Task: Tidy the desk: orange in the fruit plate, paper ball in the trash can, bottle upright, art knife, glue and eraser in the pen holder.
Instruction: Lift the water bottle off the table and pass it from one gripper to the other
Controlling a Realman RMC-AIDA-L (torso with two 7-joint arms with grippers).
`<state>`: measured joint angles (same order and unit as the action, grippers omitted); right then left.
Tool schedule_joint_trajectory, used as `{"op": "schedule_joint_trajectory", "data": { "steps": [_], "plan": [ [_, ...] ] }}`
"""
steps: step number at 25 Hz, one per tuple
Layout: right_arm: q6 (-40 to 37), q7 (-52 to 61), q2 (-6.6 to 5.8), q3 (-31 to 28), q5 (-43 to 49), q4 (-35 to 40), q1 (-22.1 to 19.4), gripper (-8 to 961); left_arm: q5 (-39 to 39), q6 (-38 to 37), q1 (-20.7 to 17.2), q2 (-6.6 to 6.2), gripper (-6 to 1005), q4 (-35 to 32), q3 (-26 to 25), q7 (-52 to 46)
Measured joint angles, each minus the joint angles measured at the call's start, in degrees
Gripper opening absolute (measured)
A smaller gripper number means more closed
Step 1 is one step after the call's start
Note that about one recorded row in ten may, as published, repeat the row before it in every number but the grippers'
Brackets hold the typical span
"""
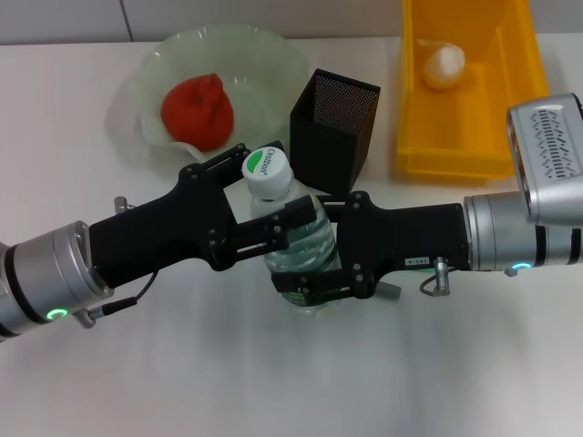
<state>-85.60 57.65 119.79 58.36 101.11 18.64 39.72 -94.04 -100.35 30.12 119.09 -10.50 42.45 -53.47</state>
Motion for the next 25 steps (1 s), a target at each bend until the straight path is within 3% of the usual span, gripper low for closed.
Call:
{"op": "schedule_joint_trajectory", "data": {
  "steps": [25],
  "plan": [
    [-0.02, -0.02, 0.0, -0.12, 0.07, -0.01, -0.18, 762, -0.28, 0.17, 0.49, -0.17, 445, 0.02, 0.01, 0.04]
  ]
}}
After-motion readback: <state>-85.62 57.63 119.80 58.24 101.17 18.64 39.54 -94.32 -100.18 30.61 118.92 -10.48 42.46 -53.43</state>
